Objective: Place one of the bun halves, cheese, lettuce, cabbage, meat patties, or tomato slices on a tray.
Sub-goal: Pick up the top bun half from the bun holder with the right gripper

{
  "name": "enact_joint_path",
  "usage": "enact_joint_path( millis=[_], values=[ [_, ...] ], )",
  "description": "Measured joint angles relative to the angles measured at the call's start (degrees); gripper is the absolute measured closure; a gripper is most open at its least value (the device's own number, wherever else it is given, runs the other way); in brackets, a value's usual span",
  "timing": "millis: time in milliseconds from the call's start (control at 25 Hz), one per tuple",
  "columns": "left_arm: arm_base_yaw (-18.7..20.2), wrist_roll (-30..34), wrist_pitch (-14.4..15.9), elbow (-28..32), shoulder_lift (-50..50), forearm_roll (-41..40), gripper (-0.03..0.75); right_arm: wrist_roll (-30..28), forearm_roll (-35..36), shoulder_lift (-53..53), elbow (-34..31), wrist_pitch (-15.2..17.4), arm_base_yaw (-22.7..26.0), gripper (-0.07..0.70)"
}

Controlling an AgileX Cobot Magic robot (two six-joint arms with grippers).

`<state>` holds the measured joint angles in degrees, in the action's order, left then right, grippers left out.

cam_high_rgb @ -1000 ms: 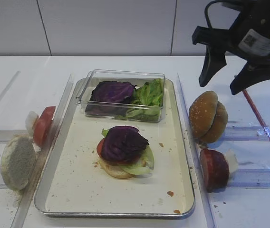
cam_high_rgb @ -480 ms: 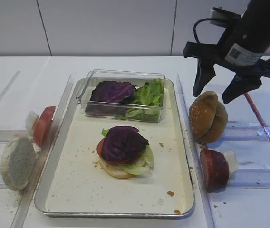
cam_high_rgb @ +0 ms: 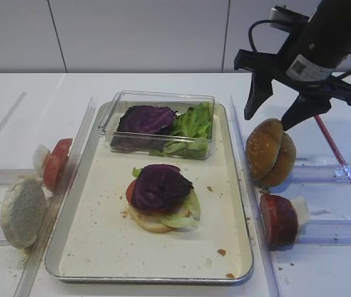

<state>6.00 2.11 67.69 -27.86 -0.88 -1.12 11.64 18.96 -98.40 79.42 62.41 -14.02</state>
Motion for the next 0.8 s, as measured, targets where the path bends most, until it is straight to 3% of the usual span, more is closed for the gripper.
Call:
enact_joint_path(
  millis=[800],
  values=[
    [0.0, 0.0, 0.0, 0.0, 0.0, 0.0, 0.277, -0.31, 3.56, -3.77, 0.1, -0.75, -1.49, 0.178]
  ],
)
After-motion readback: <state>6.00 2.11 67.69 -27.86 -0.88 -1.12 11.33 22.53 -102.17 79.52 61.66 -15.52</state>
